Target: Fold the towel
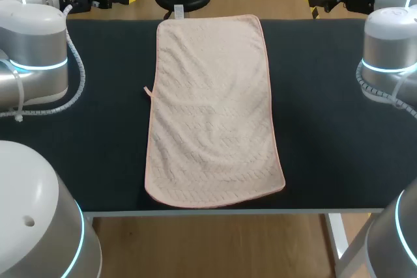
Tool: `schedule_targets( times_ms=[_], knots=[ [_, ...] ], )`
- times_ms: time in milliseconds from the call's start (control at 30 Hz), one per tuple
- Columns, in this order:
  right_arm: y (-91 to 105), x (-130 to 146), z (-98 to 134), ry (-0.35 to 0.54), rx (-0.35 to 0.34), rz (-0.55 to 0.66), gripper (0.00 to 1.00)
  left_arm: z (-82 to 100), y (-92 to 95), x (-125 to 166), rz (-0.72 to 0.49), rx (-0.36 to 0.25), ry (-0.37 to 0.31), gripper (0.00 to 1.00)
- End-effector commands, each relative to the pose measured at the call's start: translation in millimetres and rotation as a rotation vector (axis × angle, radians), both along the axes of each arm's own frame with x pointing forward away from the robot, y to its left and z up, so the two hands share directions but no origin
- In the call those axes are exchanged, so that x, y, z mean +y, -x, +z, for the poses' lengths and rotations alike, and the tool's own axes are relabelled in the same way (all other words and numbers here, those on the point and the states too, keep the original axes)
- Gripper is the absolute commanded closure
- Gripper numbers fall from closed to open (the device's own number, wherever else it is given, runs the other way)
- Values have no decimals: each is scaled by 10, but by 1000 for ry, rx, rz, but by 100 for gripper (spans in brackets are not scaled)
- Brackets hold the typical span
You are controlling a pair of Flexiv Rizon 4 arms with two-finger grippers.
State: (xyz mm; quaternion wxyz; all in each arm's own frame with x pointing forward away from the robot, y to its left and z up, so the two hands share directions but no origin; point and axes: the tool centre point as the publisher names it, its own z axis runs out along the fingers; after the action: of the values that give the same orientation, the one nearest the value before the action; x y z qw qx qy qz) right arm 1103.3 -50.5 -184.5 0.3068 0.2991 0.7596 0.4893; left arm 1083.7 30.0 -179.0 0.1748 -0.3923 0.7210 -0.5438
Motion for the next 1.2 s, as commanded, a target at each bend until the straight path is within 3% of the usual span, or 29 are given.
schedule_targets(
  times_ms=[33, 700, 867, 1033, 1200],
  knots=[
    [-5, -2, -1, 1, 1, 1, 0, -20, 5, 0, 1, -7, 4, 0],
    [-5, -2, -1, 1, 1, 1, 0, -20, 5, 0, 1, -7, 4, 0],
    [-45, 167, -14, 300, 25, 87, 0, -78, -27, -97, -102, -9, -248, 0],
    [-74, 312, 13, 492, 82, 153, 0, -135, 29, -214, -292, -46, -552, 0],
    [-96, 393, 51, 718, 73, 206, 0, -171, 83, -248, -428, -30, -709, 0]
  ],
)
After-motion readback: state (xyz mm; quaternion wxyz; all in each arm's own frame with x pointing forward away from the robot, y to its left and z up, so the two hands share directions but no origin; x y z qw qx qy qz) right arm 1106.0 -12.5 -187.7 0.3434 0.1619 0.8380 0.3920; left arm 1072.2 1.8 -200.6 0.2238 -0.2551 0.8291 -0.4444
